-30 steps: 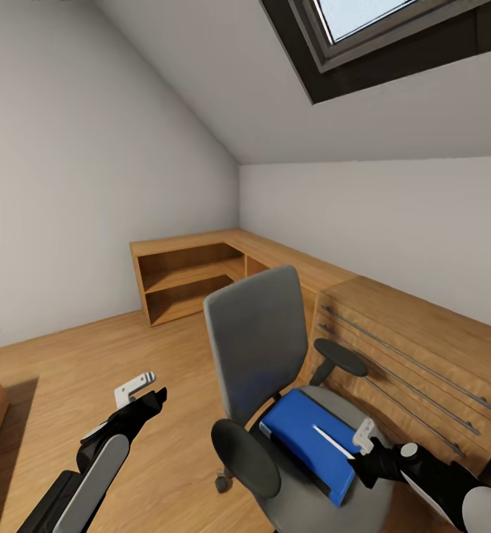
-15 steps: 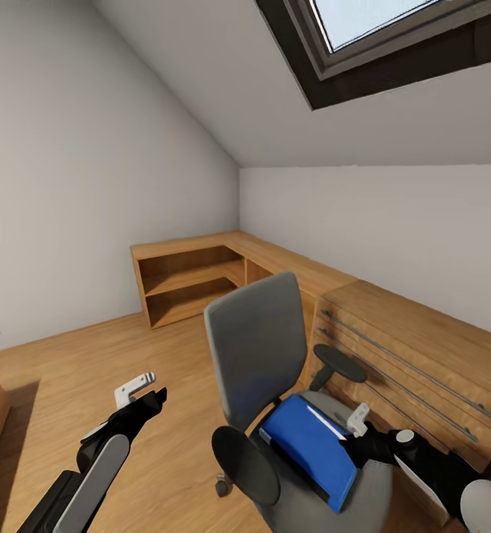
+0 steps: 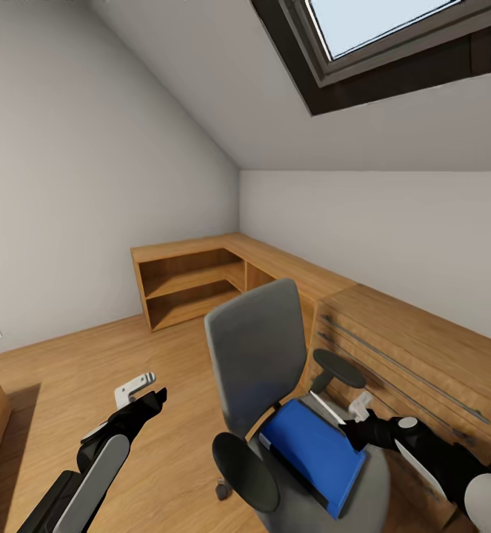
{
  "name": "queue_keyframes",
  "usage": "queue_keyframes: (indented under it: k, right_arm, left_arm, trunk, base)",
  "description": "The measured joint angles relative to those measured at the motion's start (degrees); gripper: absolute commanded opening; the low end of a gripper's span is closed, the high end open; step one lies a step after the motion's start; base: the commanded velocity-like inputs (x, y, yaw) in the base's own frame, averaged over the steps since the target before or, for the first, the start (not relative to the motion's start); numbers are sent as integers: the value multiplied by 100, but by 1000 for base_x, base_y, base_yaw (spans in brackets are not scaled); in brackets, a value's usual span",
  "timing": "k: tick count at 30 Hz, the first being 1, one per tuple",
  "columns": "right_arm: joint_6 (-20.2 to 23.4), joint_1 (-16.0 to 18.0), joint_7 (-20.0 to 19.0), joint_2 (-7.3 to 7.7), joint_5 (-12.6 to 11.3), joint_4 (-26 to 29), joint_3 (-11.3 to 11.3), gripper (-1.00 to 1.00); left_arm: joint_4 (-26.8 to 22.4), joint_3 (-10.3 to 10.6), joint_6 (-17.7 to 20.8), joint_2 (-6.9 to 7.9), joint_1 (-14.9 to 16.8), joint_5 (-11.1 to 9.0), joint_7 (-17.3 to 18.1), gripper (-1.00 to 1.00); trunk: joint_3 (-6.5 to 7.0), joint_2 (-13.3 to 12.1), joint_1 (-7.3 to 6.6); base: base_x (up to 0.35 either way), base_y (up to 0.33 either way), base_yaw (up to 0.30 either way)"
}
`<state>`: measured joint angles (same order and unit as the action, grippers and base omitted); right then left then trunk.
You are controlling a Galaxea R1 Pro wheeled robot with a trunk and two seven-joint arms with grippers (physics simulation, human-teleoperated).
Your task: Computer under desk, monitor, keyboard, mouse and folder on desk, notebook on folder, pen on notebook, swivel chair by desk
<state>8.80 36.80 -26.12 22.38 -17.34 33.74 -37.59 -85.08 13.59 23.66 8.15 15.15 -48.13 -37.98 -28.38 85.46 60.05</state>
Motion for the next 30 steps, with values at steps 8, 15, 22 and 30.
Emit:
queue_keyframes:
  k: [8, 15, 22, 30]
  right_arm:
    - [688, -9, 1, 186, -26, 783, 277, -100]
    - [1159, -11, 16, 250, -284, 1089, 656, -100]
    - [1713, -11, 29, 259, -400, 1390, 1138, -100]
    - [2059, -18, 1355, 229, -617, 1666, 1637, -100]
  left_arm:
    - [1, 0, 0, -1, 0, 0, 3, 100]
    - [0, 0, 0, -3, 0, 0, 7, 100]
    - [0, 0, 0, -3, 0, 0, 14, 100]
    - [0, 102, 0, 1, 0, 6, 8, 100]
  trunk:
    - [144, -321, -175]
    - [270, -602, -327]
    - [395, -883, -480]
    - [539, -1204, -656]
  base:
    - [-45, 0, 0]
    - [-239, 0, 0]
    - [-321, 0, 0]
    - [-336, 0, 0]
